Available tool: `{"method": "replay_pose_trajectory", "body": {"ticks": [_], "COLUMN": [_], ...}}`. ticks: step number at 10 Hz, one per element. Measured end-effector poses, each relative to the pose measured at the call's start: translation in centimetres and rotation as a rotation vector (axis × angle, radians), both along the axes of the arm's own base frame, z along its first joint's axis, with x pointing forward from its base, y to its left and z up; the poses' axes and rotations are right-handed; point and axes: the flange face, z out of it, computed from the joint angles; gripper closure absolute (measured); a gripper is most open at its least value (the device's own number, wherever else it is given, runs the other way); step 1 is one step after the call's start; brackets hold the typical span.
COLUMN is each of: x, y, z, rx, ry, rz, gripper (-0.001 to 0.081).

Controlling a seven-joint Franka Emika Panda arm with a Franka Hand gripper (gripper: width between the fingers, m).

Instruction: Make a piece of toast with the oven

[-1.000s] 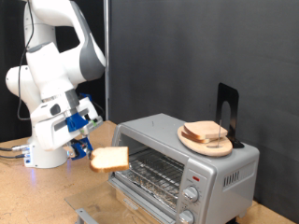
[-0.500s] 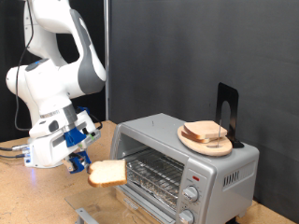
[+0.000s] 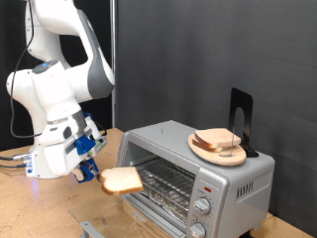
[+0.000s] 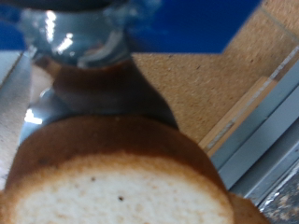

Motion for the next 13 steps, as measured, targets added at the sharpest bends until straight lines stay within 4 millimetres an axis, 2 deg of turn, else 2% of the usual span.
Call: {"method": "replay_pose_trajectory", "body": {"ticks": [3, 8, 13], "x": [1.6, 3.1, 4.0], "y": [1.1, 2.8, 7.1], "z": [0.5, 0.7, 1.2], "rx": [-0.081, -0.127, -0.219], "ry": [0.047, -0.009, -0.005], "rz": [0.123, 0.171, 0.208], "gripper": [0.0406, 0.0406, 0.0406]}}
